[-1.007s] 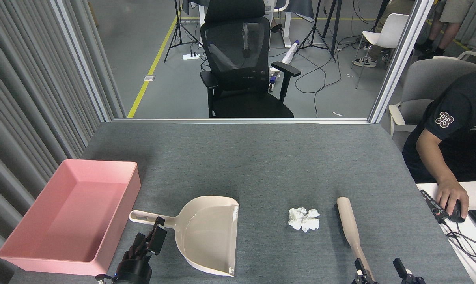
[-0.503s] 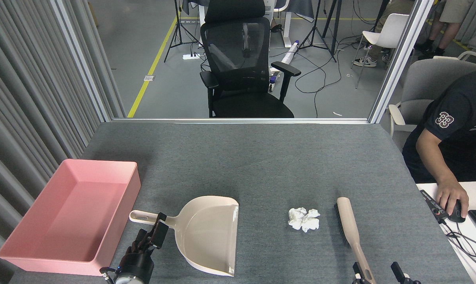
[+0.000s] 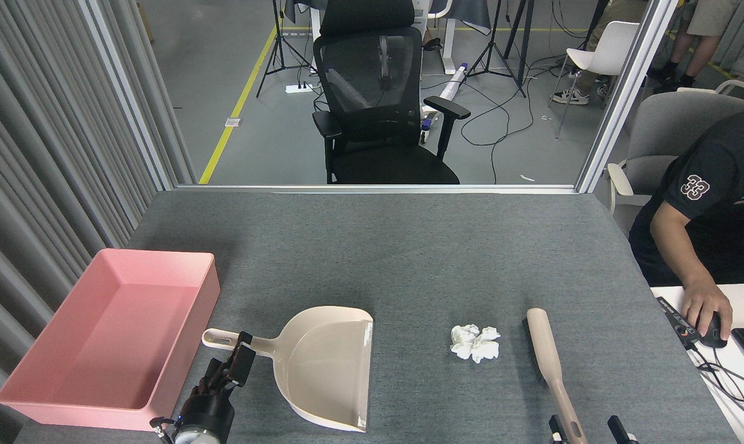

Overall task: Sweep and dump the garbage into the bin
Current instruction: 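Close the left gripper on the beige dustpan handle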

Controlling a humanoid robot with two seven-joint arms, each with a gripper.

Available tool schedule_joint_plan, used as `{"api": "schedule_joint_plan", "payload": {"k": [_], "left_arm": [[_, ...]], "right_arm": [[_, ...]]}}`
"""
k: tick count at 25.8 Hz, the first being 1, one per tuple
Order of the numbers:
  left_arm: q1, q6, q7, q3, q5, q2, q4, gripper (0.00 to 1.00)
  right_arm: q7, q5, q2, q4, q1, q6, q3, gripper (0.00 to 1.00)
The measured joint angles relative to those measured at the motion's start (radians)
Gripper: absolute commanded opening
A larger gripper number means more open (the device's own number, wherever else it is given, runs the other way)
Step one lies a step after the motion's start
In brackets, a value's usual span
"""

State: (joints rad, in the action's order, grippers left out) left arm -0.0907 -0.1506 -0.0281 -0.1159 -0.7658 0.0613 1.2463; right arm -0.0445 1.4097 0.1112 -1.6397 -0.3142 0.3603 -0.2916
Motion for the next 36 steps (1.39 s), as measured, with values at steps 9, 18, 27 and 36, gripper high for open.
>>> {"api": "schedule_joint_plan", "payload": {"k": [9,18,27,36], "left_arm": [[-0.02,0.0,0.047,-0.001,0.002,0.0,-0.018,1.0],[-0.043,0.002,0.05,-0.001,0.002,0.005,-0.054,1.0],[-0.055,0.002,0.05,-0.001,0.002,0.003,-0.059,1.0],[-0.056,0.002,0.05,-0.001,0.002,0.003,-0.059,1.0]], "right_arm": [[-0.001,0.003,0.0,0.018,0.001,-0.002,-0.002,0.99],[-0.007,0.015,-0.007,0.021,0.001,-0.012,-0.003,0.99],[0.002,0.083,-0.008,0.021,0.003,-0.034,-0.003,0.99],[0.003,0.116,-0.008,0.02,0.007,-0.064,-0.001,0.99]]}}
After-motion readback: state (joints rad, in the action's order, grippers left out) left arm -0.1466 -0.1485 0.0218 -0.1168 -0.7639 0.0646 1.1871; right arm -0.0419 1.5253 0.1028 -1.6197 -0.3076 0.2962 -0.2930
